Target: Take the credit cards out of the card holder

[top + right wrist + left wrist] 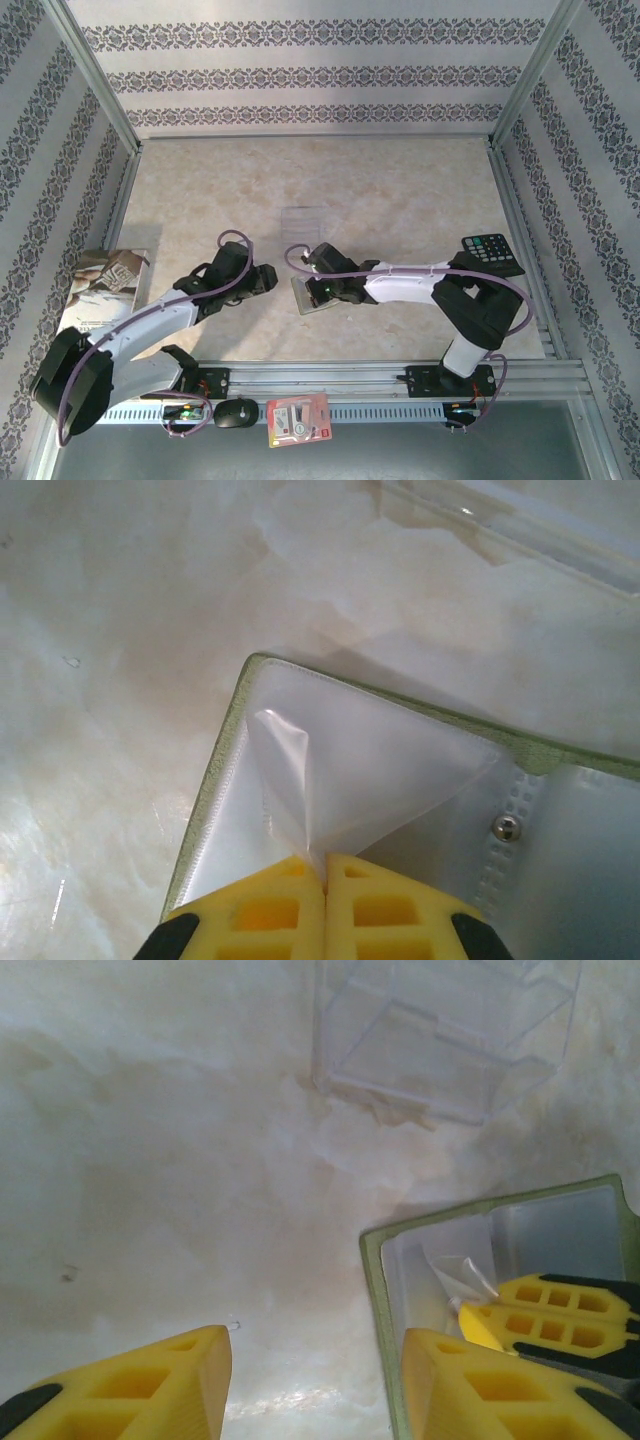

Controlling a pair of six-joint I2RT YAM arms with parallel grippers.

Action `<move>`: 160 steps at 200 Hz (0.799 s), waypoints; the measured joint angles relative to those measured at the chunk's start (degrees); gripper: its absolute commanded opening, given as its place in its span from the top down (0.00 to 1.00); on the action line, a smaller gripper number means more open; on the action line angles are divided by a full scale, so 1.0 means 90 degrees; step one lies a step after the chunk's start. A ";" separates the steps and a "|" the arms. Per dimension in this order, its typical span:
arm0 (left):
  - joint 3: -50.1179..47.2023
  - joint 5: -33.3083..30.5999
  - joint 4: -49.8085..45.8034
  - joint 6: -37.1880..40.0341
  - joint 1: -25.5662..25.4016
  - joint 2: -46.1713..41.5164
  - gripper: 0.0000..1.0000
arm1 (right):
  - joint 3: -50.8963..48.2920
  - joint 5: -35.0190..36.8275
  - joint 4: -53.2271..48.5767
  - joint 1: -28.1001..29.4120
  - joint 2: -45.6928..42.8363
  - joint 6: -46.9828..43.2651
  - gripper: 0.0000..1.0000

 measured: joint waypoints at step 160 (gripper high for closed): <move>0.0789 0.0034 0.0372 -0.0017 -0.0704 0.1372 0.52 | -0.1695 0.0092 0.0517 -0.0954 -0.1868 0.1481 0.57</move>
